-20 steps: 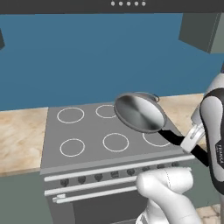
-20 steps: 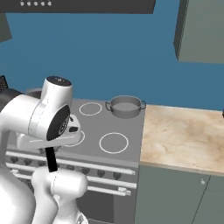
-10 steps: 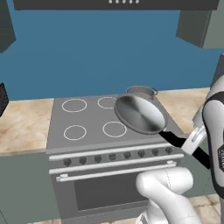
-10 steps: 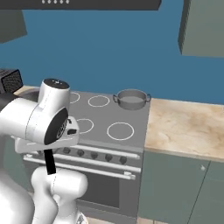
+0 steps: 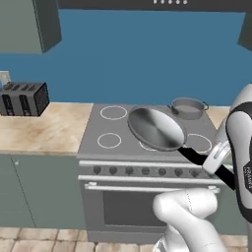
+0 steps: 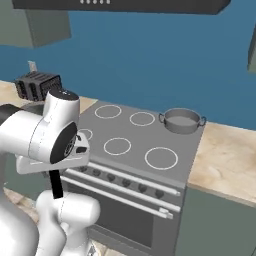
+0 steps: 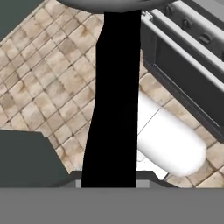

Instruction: Move the pot and pan from the stove into the sink.

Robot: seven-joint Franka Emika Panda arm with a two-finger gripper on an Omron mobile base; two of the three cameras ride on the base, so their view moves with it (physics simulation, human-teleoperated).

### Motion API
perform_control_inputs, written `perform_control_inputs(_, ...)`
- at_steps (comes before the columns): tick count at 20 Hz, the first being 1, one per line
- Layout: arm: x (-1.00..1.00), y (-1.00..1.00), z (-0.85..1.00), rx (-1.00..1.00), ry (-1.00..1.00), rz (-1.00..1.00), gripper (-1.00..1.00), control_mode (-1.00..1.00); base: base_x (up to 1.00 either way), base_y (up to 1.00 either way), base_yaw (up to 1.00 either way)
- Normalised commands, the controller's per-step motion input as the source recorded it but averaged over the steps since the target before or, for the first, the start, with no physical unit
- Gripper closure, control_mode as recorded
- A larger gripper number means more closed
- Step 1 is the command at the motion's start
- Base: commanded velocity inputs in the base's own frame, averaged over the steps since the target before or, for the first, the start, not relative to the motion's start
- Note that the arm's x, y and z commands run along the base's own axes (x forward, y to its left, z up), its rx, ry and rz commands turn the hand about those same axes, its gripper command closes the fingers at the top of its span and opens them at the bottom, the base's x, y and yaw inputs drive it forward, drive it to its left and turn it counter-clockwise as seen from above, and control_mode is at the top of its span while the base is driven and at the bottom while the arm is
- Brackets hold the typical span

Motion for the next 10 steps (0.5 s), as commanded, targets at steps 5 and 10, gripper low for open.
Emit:
perform_control_inputs(5, 0.0, 0.0, 0.0, 0.0, 0.0, 0.0, 1.0, 1.0, 0.0, -0.01, 0.42)
perform_control_inputs(10, 0.0, 0.0, 0.0, 0.0, 0.0, 0.0, 1.0, 1.0, 0.0, -0.01, 0.41)
